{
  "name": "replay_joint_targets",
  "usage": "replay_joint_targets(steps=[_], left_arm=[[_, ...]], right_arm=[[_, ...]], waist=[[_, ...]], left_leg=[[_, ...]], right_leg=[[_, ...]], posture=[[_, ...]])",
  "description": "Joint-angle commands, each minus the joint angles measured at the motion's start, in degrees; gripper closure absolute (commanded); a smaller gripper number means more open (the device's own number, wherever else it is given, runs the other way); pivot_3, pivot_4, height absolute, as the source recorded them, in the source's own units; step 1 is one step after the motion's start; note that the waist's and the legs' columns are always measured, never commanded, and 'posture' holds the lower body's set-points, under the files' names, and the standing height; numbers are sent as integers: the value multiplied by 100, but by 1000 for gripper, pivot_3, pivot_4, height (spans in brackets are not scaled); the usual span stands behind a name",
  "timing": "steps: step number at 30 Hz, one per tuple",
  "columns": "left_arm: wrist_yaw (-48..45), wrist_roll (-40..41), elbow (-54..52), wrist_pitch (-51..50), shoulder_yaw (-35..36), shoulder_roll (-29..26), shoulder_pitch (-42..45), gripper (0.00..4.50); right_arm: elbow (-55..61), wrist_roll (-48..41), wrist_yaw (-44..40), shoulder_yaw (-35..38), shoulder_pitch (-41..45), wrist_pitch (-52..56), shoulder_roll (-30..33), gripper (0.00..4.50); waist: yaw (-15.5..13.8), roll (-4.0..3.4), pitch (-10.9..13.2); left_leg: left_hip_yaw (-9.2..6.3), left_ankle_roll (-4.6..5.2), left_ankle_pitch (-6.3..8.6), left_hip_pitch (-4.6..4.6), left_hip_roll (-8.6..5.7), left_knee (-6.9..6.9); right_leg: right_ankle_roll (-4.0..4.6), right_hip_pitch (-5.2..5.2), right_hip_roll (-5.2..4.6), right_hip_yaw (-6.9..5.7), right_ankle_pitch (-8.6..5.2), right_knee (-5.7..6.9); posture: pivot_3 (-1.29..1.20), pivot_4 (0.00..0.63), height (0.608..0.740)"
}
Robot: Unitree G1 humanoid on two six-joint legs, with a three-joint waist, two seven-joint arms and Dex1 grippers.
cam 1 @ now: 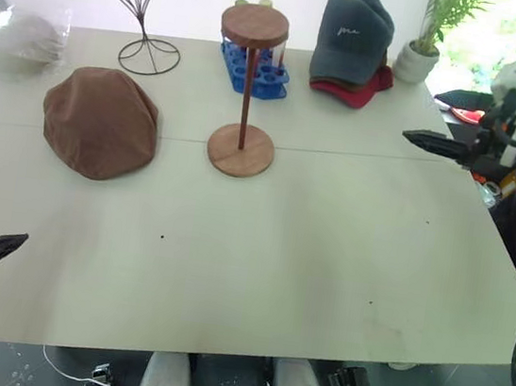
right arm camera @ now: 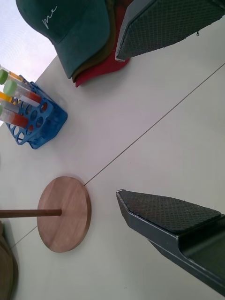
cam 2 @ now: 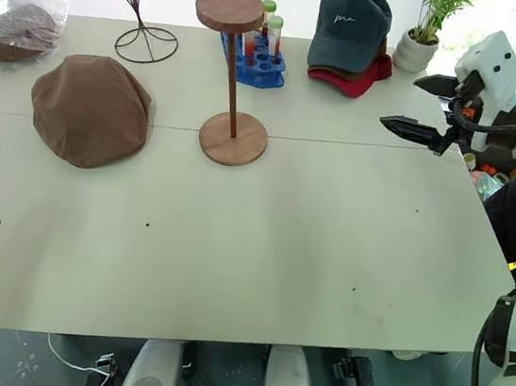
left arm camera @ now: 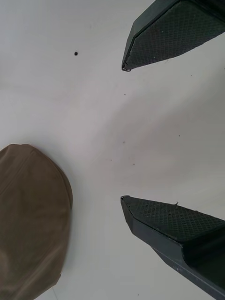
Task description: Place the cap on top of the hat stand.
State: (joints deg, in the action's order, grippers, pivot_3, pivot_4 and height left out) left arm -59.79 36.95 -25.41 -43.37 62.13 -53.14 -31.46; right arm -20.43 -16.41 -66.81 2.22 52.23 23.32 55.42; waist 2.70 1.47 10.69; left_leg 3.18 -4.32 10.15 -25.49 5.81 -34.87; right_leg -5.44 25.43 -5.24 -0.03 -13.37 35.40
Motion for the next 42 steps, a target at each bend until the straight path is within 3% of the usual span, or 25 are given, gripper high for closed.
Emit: replay_joint_targets(steps=[1,15,21,24,31,34,39,42], left_arm=[[-42,-14,-78,105,240,38,-9,48],[32,-121,71,188,47,-65,329,48],[446,-302,-207,344,-249,-159,836,48],[799,-747,-547,627,-668,-179,987,48],[2189,-2206,-1070,1000,-2562,-369,1804,48],[2912,-3296,-977,1353,-3706,-496,2247,48],[3347,-4895,-267,1954,-5469,-715,2812,48],[3522,-5474,258,2198,-6075,-577,3239,48]], right_arm=[[68,-1,-26,154,158,-109,50,0],[206,-89,-52,227,113,-24,50,0],[530,-362,-203,195,245,551,14,0],[929,-767,-415,174,494,1380,64,0],[2138,-2123,-351,245,1237,3808,-31,0],[2453,-2565,-63,361,1500,4442,-222,0],[2674,-3128,444,577,1815,5148,-537,0],[2757,-3367,641,624,1933,5395,-620,0]], waist=[[1,0,0],[-4,0,0],[-15,0,0],[-14,-3,1],[-28,-7,3],[-40,-9,2],[-42,-8,1],[-48,-8,0]], left_leg=[[0,-4,2,1,0,-3],[-2,1,0,3,0,-14],[-4,0,-1,5,0,-23],[-3,1,-1,4,0,-24],[-11,1,-1,8,0,-23],[-12,1,-1,8,-1,-26],[-11,3,-2,2,-1,-25],[-13,4,-3,1,2,-24]], right_leg=[[0,0,0,0,0,0],[0,-5,0,0,1,20],[0,-4,0,1,1,33],[0,-3,0,3,1,39],[-4,6,4,5,-3,65],[-3,2,3,6,-3,65],[-4,8,4,7,-2,66],[-5,13,9,7,-2,72]], posture=[[0,150,728],[0,150,728],[0,150,728],[0,150,728],[0,150,728],[0,150,728],[0,150,728],[0,150,728]])
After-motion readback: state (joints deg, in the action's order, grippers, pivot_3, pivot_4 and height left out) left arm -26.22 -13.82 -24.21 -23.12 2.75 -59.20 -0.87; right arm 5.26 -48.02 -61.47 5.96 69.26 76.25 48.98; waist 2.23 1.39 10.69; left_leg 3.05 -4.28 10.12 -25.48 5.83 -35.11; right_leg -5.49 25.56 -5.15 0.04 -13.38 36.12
